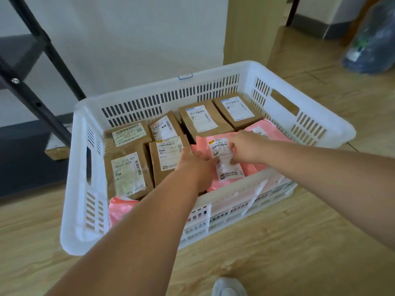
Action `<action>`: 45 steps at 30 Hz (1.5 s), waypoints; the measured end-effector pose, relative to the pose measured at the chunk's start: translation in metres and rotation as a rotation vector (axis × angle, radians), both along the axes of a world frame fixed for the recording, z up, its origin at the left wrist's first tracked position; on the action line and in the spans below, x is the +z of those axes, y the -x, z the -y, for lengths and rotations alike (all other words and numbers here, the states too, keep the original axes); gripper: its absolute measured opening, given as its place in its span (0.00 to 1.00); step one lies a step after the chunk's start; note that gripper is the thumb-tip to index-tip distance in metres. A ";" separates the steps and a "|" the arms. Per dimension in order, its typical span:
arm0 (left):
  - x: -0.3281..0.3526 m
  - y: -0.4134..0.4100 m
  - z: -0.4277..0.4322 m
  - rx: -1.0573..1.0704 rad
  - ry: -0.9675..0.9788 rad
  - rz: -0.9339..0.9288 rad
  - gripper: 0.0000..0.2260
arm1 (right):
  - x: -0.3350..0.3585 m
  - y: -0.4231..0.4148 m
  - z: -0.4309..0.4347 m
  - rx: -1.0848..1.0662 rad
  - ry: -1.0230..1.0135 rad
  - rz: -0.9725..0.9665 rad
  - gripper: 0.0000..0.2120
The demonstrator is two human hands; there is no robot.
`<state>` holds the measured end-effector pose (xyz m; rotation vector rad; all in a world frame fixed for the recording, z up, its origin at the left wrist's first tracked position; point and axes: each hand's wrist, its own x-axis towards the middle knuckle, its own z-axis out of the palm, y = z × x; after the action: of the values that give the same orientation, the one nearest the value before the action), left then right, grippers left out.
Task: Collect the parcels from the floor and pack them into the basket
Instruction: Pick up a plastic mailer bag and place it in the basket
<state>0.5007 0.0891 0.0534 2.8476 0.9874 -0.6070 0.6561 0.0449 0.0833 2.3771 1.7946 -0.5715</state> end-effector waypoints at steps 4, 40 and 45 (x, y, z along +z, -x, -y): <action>-0.008 0.000 -0.005 0.004 0.013 -0.047 0.29 | -0.011 0.005 -0.003 0.069 0.218 0.007 0.27; 0.102 0.325 0.043 0.711 -0.318 0.301 0.22 | 0.133 0.280 -0.025 0.531 -0.216 0.022 0.20; 0.099 0.426 0.078 0.895 -0.387 0.249 0.20 | 0.134 0.380 -0.012 0.733 -0.162 -0.007 0.22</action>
<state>0.0752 0.0106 0.1527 2.2359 2.2615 0.0371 0.2760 0.0571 0.2175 1.5799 2.5667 -0.3389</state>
